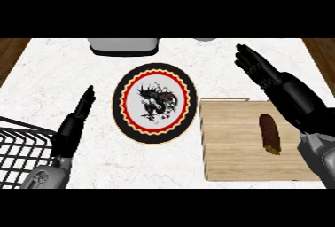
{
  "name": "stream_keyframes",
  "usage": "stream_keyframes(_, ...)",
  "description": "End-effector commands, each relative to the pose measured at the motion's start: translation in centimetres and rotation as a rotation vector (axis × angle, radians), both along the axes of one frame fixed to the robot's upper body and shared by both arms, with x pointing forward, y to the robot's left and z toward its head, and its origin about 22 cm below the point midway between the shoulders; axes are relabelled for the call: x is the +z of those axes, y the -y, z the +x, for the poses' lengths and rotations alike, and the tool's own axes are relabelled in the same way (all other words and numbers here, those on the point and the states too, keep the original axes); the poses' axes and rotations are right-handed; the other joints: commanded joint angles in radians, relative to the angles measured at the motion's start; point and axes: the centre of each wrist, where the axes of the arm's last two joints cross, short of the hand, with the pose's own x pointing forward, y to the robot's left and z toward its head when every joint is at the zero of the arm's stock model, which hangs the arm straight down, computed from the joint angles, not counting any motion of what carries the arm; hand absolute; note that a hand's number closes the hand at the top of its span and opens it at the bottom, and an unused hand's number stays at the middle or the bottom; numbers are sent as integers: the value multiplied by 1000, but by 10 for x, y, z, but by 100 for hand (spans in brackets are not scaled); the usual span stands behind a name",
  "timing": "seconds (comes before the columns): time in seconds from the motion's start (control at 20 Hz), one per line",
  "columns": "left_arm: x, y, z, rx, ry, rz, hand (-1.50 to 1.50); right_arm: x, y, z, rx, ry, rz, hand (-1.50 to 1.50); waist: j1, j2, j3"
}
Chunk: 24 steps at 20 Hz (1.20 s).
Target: Pick the sweet potato from the tray and place it in the plate
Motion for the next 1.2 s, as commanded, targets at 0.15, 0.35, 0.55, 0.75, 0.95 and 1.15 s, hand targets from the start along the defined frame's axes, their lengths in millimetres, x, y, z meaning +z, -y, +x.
stream_keyframes(0.15,1,-14,3,57,-28,-45,0,-60,13,17,-472,-214,52,150,21,-9,16)
stream_keyframes(0.35,-4,-5,0,45,-67,-74,0,-50,83,20,-807,16,-444,150,11,-8,-1)
stream_keyframes(0.55,-2,-29,1,71,-108,-100,0,-122,27,-2,-1029,87,-175,-150,8,-12,16)
stream_keyframes(0.75,-4,-39,2,70,-117,-100,0,-162,-22,-30,-1065,168,-179,-150,2,-16,15)
stream_keyframes(0.95,13,-42,6,72,-121,-126,0,-178,-15,-44,-1157,196,-305,-150,-1,-21,14)
stream_keyframes(1.15,-11,-43,-11,83,-134,-121,0,-154,4,-47,-1220,186,-374,-150,-13,-24,11)
